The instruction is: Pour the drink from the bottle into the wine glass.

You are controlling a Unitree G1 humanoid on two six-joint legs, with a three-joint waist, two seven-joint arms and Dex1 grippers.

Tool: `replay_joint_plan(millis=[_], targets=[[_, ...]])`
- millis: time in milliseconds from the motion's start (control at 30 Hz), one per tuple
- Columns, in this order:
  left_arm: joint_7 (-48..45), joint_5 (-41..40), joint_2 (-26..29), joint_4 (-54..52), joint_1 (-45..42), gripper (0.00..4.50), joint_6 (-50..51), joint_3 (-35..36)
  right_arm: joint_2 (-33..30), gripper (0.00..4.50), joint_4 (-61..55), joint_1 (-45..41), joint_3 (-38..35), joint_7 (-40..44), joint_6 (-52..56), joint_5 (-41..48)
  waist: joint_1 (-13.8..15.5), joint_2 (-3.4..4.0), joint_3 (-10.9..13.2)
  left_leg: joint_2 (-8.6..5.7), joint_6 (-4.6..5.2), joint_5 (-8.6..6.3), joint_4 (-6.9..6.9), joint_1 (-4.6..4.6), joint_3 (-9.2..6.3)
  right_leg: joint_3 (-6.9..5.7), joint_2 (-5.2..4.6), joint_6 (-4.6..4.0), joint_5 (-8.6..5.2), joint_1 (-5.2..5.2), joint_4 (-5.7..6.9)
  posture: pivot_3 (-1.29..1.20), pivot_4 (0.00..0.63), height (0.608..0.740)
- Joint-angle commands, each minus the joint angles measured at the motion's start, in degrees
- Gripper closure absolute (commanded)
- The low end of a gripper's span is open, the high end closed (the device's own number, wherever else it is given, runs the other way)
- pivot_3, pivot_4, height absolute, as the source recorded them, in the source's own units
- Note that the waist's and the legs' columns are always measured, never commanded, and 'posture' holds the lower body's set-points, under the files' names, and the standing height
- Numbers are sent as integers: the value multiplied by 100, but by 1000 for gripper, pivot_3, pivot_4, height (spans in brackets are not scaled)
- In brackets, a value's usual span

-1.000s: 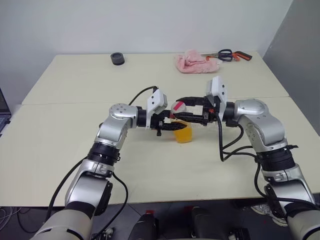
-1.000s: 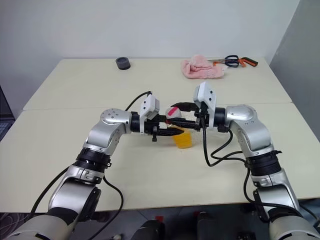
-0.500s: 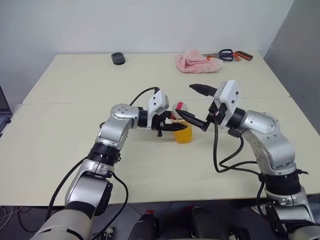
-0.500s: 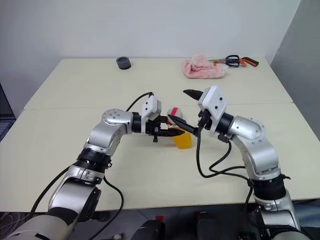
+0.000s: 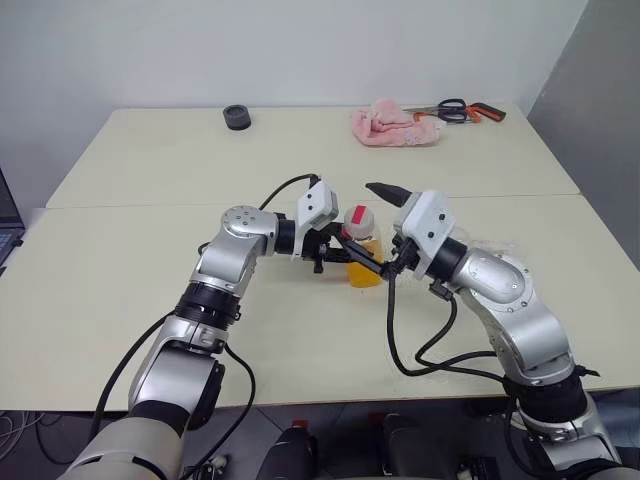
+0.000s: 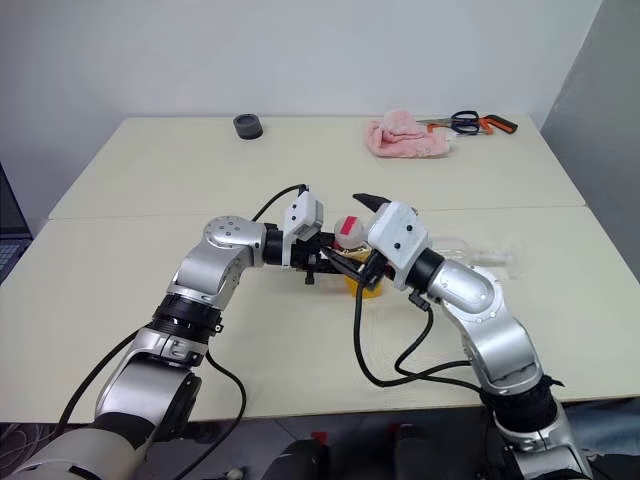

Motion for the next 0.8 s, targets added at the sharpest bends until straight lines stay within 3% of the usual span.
replay_joint_plan(millis=[33, 800], targets=[[-56, -34, 48, -153, -122, 2808, -87, 21, -39, 0, -34, -131, -72, -69, -175, -150, 0, 0, 0, 0, 0, 0, 0, 0, 0, 0, 0, 0, 0, 0, 0, 0, 150, 740], [-105, 0, 113, -183, -81, 2809, -151, 30, -165, 0, -14, -3, -365, -163, -121, -211, -2, 0, 0, 1, 0, 0, -1, 0, 0, 1, 1, 0, 0, 0, 0, 0, 150, 740]])
